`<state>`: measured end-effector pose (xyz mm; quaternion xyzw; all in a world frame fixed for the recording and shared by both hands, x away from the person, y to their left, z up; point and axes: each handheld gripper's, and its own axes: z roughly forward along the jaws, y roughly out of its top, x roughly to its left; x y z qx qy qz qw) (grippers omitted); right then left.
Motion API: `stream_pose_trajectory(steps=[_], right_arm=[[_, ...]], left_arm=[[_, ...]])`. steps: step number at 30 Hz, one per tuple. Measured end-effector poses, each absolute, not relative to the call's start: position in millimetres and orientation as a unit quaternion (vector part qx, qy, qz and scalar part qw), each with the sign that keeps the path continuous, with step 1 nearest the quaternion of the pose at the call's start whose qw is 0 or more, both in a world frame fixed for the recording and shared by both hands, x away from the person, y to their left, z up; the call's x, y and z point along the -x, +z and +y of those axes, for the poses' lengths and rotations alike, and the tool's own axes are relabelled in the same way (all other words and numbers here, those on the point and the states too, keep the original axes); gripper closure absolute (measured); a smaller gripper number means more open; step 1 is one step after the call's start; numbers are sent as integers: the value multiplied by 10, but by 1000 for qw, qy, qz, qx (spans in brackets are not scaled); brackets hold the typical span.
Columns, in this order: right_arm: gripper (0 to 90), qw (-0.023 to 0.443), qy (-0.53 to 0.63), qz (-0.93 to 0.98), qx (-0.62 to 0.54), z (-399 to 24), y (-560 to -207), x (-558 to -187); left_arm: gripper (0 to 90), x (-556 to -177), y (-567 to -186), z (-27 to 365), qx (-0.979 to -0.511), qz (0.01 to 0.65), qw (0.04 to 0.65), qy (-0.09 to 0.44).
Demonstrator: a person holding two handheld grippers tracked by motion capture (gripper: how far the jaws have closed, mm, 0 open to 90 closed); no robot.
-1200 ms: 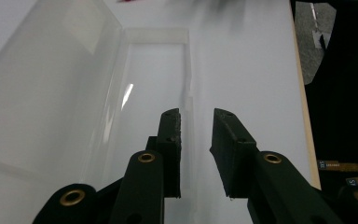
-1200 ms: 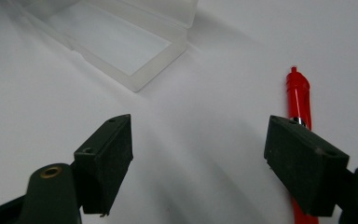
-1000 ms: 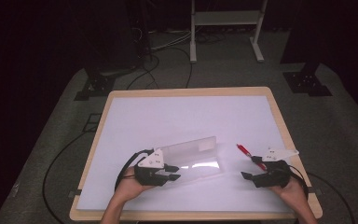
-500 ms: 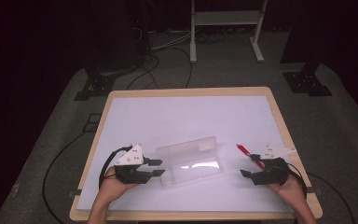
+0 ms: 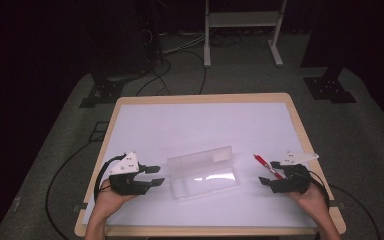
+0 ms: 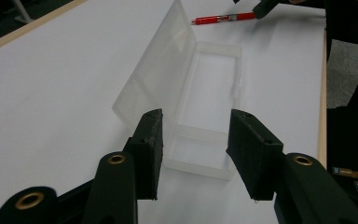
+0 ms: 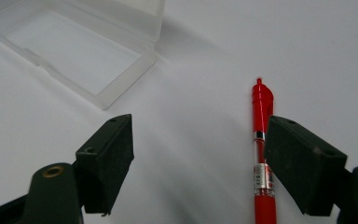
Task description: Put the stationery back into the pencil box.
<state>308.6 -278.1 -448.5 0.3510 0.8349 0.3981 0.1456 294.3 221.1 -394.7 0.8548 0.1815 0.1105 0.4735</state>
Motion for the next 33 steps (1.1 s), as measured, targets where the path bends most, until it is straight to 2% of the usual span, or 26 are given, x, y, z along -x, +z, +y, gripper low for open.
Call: stream_pose_trajectory(steps=[24, 30, 33], right_arm=[[248, 147, 383, 837, -361, -2839, -4399, -3192], [298, 149, 370, 839, -370, -2862, -4373, -3259], [366, 144, 361, 840, -379, -2881, -4381, -3307]], left_arm=[[373, -2939, -3968, 2608, -832, 239, 479, 148], [334, -2947, -3979, 2651, -829, 248, 477, 155], [306, -2954, -3991, 2655, -828, 253, 474, 160]])
